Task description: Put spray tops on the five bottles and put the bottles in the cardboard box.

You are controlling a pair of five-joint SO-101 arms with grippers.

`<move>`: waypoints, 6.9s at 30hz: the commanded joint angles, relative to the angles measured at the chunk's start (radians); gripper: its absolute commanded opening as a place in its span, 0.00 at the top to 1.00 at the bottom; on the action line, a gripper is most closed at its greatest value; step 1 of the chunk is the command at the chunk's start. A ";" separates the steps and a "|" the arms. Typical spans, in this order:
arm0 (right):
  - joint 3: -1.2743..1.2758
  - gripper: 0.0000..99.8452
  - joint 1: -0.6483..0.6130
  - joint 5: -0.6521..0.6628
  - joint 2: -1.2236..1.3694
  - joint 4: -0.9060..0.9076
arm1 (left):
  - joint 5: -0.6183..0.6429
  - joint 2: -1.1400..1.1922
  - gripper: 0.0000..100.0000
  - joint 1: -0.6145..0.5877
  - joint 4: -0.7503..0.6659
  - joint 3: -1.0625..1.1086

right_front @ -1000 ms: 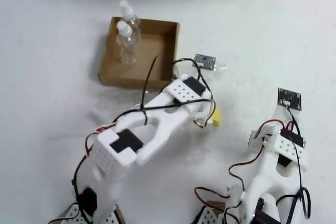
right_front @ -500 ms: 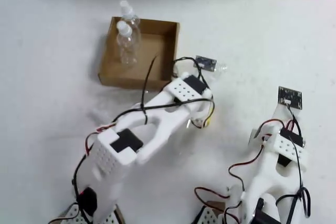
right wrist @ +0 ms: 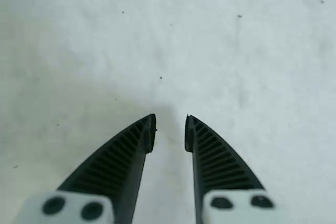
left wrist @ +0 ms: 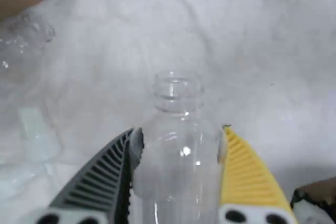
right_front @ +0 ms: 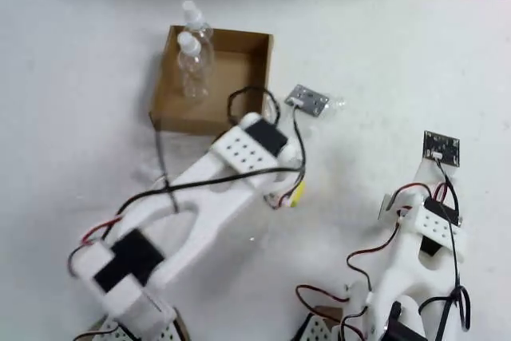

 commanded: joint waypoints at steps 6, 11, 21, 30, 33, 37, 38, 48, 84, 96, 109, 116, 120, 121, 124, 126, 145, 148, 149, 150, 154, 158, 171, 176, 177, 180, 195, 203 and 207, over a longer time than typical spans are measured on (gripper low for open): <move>-0.003 0.93 -0.007 -0.005 -0.016 0.021 | -0.152 -0.479 0.98 -0.145 -0.101 0.388; -0.005 0.93 -0.007 -0.005 -0.021 0.038 | -0.203 -0.723 0.98 -0.275 -0.092 0.565; -0.012 0.93 -0.071 -0.009 -0.027 0.093 | -0.313 -1.010 0.98 -0.792 -0.095 0.723; -0.173 0.93 -0.275 -0.025 -0.027 0.289 | -0.307 -0.840 0.98 -1.214 -0.278 0.825; -0.245 0.93 -0.409 -0.094 -0.027 0.323 | -0.307 -0.789 0.98 -1.279 -0.341 0.848; -0.321 0.93 -0.591 -0.196 -0.024 0.321 | -0.307 -0.733 0.98 -1.307 -0.413 0.858; -0.339 0.93 -0.631 -0.222 -0.019 0.318 | -0.307 -0.717 0.98 -1.305 -0.423 0.858; -0.430 0.93 -1.087 -0.430 -0.015 0.148 | -0.307 -0.644 0.98 -1.277 -0.499 0.852; -0.689 0.82 -1.311 -0.692 0.634 -0.108 | -0.315 -0.650 0.98 -1.185 -0.499 0.852; -0.689 0.81 -1.330 -0.686 0.673 -0.116 | -0.315 -0.650 0.98 -1.185 -0.499 0.855; -0.844 0.96 -1.326 -0.683 0.803 0.005 | -0.315 -0.650 0.98 -1.185 -0.499 0.856; -0.844 0.98 -1.259 -0.605 0.719 0.139 | -0.316 -0.650 0.98 -1.185 -0.503 0.855; -0.844 0.98 -1.179 -0.537 0.642 0.266 | -0.316 -0.650 0.98 -1.185 -0.522 0.858; -0.844 0.98 -1.156 -0.503 0.624 0.302 | -0.316 -0.650 0.98 -1.185 -0.522 0.858; -0.844 0.98 -1.075 -0.439 0.576 0.397 | -0.316 -0.650 0.98 -1.185 -0.523 0.858; -0.842 0.98 -1.009 -0.422 0.559 0.429 | -0.316 -0.650 0.98 -1.185 -0.523 0.858; -0.494 0.98 -0.532 -0.290 0.361 0.226 | -0.316 -0.650 0.98 -1.178 -0.517 0.858; -0.489 0.98 -0.463 -0.281 0.363 0.202 | -0.316 -0.650 0.98 -1.147 -0.499 0.858; -0.488 0.98 -0.446 -0.279 0.364 0.199 | -0.316 -0.651 0.98 -1.145 -0.483 0.852; -0.480 0.98 -0.433 -0.276 0.364 0.197 | -0.313 -0.651 0.98 -1.141 -0.476 0.850; -0.423 0.98 -0.424 -0.244 0.363 0.154 | -0.307 -0.708 0.98 -1.066 -0.437 0.795; -0.407 0.98 -0.397 -0.238 0.363 0.139 | -0.307 -0.860 0.98 -0.849 -0.318 0.755; -0.399 0.98 -0.361 -0.238 0.363 0.124 | 0.034 -0.762 0.98 -0.074 -0.459 0.783; -0.399 0.98 -0.363 -0.238 0.363 0.124 | 0.035 -0.495 0.98 -0.117 -0.545 0.718; -0.399 0.98 -0.363 -0.238 0.363 0.124 | 0.035 -0.447 0.98 -0.133 -0.546 0.694; -0.399 0.98 -0.363 -0.238 0.363 0.124 | 0.035 -0.332 0.98 -0.174 -0.540 0.621; -0.397 0.98 -0.363 -0.207 0.363 0.124 | -0.064 -0.196 0.77 -0.185 -0.433 0.500; -0.397 0.98 -0.364 -0.203 0.363 0.124 | -0.146 -0.188 0.73 -0.186 -0.298 0.414; -0.397 0.98 -0.364 -0.203 0.363 0.124 | -0.153 -0.188 0.66 -0.228 -0.284 0.397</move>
